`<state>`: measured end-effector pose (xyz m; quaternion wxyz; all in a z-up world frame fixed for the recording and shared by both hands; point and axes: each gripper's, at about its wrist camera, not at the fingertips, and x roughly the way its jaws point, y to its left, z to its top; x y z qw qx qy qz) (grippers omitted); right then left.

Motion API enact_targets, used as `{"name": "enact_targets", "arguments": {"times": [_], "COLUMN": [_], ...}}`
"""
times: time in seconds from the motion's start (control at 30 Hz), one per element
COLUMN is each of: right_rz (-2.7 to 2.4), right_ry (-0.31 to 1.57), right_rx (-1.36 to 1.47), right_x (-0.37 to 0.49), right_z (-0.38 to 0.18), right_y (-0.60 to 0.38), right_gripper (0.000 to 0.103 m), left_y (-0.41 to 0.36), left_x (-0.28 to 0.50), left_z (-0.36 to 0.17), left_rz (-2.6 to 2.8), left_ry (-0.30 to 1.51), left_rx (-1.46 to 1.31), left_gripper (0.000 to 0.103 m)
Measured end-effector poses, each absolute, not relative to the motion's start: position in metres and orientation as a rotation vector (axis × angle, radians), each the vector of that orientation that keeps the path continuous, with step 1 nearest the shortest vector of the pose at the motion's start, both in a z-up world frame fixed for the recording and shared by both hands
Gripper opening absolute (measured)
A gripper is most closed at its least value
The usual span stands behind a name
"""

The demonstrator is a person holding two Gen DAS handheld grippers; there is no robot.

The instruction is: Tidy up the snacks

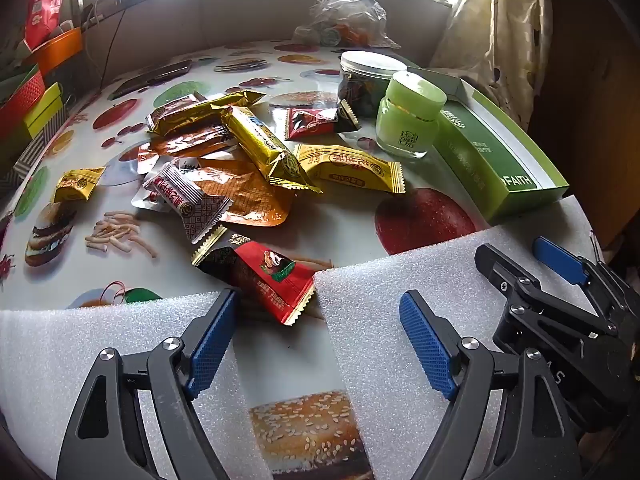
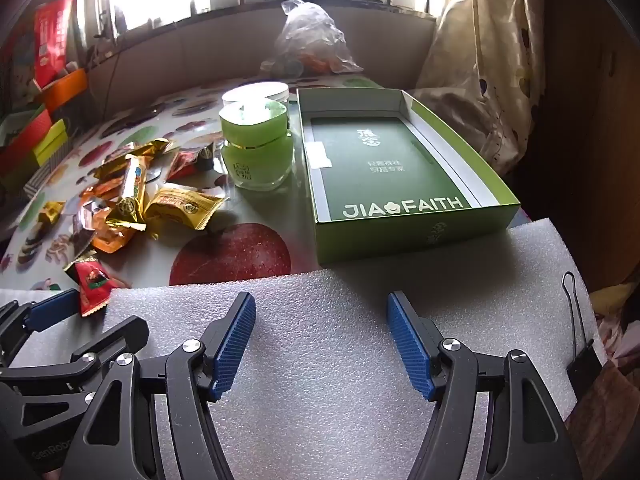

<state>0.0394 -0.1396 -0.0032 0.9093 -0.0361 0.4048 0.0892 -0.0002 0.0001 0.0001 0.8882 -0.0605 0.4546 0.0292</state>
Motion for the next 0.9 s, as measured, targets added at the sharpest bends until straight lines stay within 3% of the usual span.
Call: {"name": "enact_targets", "arguments": {"times": [0.9], "right_rz": [0.187], "right_ry": [0.832], "right_rx": [-0.070], "right_x": [0.0392], "right_z": [-0.0044], "right_y": [-0.1409], "right_gripper": [0.068], "left_y": [-0.0011], "left_x": [0.0000], "left_z": [0.0001], "left_rz": [0.062], "left_ry": [0.949], "left_rx": [-0.124], "left_gripper": [0.082]}}
